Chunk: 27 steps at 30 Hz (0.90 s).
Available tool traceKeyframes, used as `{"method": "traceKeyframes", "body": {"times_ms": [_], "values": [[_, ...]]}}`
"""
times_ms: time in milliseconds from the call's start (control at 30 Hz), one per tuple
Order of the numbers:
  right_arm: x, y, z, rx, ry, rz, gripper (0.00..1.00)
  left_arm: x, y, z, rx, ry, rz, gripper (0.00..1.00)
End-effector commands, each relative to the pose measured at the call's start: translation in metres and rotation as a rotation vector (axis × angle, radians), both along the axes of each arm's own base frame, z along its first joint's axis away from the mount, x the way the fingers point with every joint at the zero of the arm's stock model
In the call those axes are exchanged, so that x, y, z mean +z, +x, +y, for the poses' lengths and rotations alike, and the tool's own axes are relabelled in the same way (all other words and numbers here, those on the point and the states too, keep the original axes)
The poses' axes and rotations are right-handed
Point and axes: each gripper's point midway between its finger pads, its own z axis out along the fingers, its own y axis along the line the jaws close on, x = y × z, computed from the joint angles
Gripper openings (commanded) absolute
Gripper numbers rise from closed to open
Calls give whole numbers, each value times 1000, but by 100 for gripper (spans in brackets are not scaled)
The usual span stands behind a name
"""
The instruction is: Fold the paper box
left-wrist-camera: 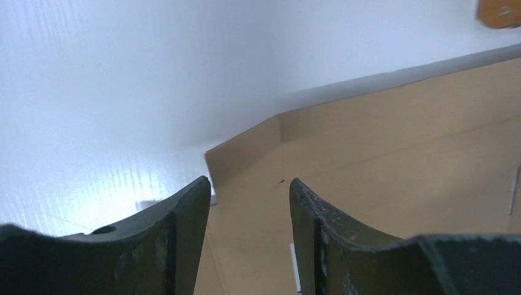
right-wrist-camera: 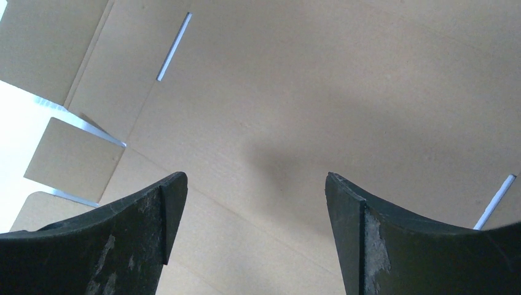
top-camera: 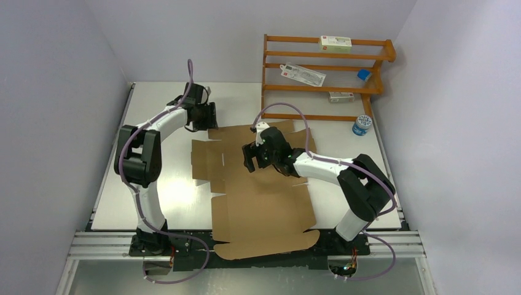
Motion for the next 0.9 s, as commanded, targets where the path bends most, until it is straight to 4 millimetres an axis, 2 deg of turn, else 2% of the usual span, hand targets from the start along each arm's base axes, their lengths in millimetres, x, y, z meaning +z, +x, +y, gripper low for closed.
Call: {"method": "traceKeyframes", "body": {"times_ms": [0,100,167,267,367,533,667,867], "values": [[18,9,1,3,16,-47,88,-9,2,9,-28,-24,36,55],[19,11,1,1,22,-49,88,-16,7,10,-46,-54,45,54],[19,14,1,0,23,-50,88,-20,7,2,-84,-88,66,51],[22,19,0,15,24,-58,88,-21,3,-9,-141,-139,65,44],[25,29,-5,23,28,-61,88,-18,1,-10,-179,-137,56,37],[42,52,-9,91,113,-53,88,-4,0,-17,-269,-139,-8,7],[52,72,-9,130,60,-101,88,14,-2,-34,-362,-128,-99,5],[51,97,-20,250,-8,-111,89,34,-11,-56,-485,-56,-199,5]]}}
